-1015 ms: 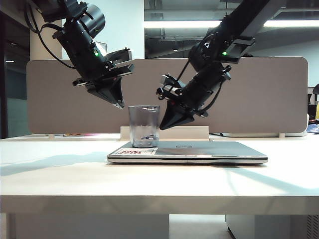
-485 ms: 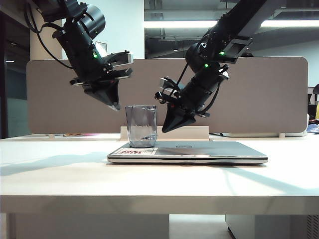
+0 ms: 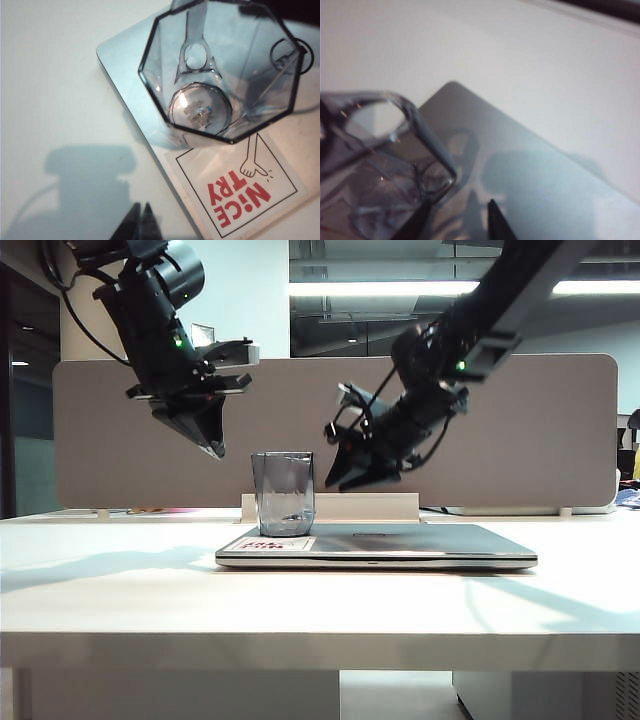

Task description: Pick up the water cup and place it on the side of the laptop close to you.

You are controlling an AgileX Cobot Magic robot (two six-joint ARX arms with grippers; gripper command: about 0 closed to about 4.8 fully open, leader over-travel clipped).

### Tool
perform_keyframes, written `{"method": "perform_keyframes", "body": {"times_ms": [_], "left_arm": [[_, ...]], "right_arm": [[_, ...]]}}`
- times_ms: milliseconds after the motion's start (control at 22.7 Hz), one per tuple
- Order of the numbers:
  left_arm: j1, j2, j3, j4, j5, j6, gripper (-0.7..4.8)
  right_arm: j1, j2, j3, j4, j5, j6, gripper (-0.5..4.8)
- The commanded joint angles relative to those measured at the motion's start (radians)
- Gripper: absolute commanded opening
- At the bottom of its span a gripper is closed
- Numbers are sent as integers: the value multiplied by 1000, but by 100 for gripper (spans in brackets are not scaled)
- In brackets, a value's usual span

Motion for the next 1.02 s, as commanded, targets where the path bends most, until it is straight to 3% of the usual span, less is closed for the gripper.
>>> {"method": "perform_keyframes", "body": {"times_ms": [44, 1015], "left_arm": [[0, -34, 3, -17, 1, 24, -6], [0, -175, 3, -54, 0, 48, -6]], "right_arm": [[3, 14, 5, 30, -61, 2, 158], [22, 83, 6, 298, -76, 137, 145]]}}
